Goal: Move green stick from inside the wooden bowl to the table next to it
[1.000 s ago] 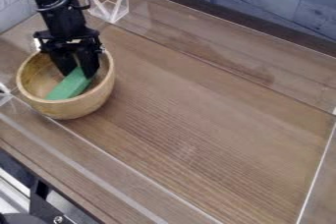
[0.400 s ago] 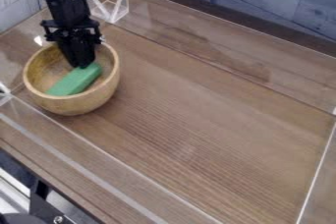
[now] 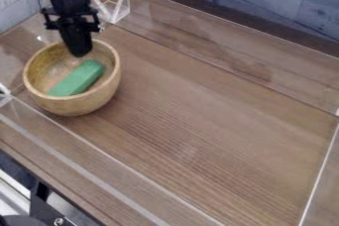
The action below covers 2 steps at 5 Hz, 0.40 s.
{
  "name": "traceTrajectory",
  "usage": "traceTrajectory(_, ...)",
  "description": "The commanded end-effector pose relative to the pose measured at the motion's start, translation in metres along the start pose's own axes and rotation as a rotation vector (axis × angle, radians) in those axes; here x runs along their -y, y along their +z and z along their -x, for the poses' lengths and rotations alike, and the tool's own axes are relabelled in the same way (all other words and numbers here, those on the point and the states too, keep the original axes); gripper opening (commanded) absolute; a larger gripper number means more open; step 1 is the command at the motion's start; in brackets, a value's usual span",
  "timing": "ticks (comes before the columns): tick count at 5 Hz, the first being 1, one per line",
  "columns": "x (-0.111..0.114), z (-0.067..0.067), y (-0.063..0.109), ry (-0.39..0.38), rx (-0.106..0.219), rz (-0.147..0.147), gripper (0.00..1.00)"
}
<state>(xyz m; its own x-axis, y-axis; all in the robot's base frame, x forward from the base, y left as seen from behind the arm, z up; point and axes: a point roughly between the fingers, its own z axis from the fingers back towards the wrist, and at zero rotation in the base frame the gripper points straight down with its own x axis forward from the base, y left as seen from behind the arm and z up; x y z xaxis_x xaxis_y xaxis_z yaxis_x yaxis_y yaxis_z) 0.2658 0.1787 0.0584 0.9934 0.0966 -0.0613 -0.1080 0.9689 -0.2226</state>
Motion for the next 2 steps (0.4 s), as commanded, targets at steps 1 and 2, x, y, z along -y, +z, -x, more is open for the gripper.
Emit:
traceTrajectory(1, -0.0011, -0.0101, 0.0119, -0.001, 0.055, -0.03, 0.0)
traceTrajectory(2, -0.0027, -0.0125, 0.0053, 0.018, 0.056, -0.026, 0.0)
